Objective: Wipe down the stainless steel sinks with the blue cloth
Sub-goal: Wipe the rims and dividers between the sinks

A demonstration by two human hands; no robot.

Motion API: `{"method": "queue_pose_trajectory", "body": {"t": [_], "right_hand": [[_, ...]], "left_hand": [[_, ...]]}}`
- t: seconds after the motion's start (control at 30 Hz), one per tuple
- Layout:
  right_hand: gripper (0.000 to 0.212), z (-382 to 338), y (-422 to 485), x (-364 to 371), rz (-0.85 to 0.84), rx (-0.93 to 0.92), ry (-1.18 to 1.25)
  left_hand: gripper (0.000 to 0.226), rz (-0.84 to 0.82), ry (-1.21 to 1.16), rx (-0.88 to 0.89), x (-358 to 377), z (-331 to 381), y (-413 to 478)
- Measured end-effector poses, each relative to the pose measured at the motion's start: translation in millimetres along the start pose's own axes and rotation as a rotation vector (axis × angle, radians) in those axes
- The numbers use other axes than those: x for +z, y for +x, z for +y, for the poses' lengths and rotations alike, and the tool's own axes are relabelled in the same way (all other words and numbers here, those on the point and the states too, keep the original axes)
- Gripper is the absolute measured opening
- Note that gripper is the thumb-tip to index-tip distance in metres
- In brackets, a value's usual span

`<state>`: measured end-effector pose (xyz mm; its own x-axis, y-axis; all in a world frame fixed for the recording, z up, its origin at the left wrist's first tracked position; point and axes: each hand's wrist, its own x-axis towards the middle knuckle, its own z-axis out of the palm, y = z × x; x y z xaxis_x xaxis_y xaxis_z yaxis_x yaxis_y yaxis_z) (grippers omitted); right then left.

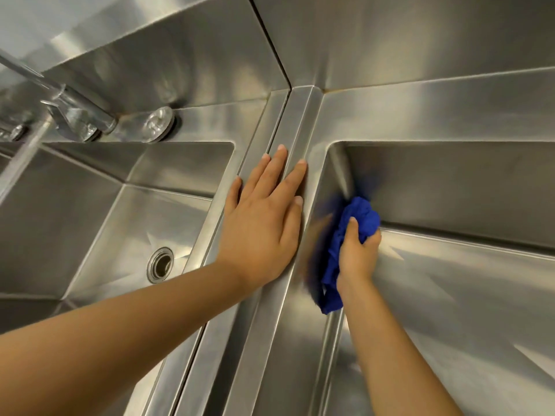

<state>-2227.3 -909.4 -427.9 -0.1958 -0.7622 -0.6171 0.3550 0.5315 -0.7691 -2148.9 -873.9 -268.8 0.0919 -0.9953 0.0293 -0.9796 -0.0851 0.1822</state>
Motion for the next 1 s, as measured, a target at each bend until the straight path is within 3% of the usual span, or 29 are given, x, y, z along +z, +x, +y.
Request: {"method": "queue_pose_trajectory", "body": {"t": [0.07, 0.17, 0.3, 0.4, 0.53, 0.63, 0.73, 0.8, 1.0], "right_hand": [[0.009, -10.4, -17.3, 0.5, -0.035, -0.082, 0.012], [0.020, -31.9, -47.4, 0.8, -0.175, -0.223, 0.054], [0.016, -24.3, -34.9, 0.3, -0.158, -0.294, 0.027], [0.015, 1.0, -2.7, -2.7, -0.065, -0.189, -0.035], [0.037, 6.5, 6.0, -1.0, -0.024, 0.008, -0.040], [0.023, -14.9, -10.6, 1.9, -0.130, -0.197, 0.002], [0.015, -11.3, 3.2, 3.9, -0.087, -0.293, -0.039], [0.027, 9.2, 25.4, 0.8, -0.041, -0.254, -0.083], [0.048, 53.3, 57.5, -11.5, 0.012, 0.138, -0.217]], "left_hand": [[0.057, 0.008, -0.007, -0.008, -0.5, 0.1, 0.3], [0.057, 0.023, -0.001, -0.009, -0.2, 1.2, 0.4], [0.054, 0.021, -0.005, -0.016, -0.6, 0.0, 1.0], [0.052, 0.023, -0.002, -0.010, 0.1, -0.5, 0.5], [0.051, 0.013, -0.018, -0.022, -0.9, 1.2, 0.4], [0.054, 0.014, -0.011, -0.023, -1.3, 1.6, 0.8], [0.051, 0.000, -0.006, -0.027, -1.6, 1.3, 0.4], [0.051, 0.004, -0.006, -0.022, -2.0, 0.1, 0.7], [0.053, 0.007, -0.004, -0.013, -1.2, 0.4, -0.7]]}}
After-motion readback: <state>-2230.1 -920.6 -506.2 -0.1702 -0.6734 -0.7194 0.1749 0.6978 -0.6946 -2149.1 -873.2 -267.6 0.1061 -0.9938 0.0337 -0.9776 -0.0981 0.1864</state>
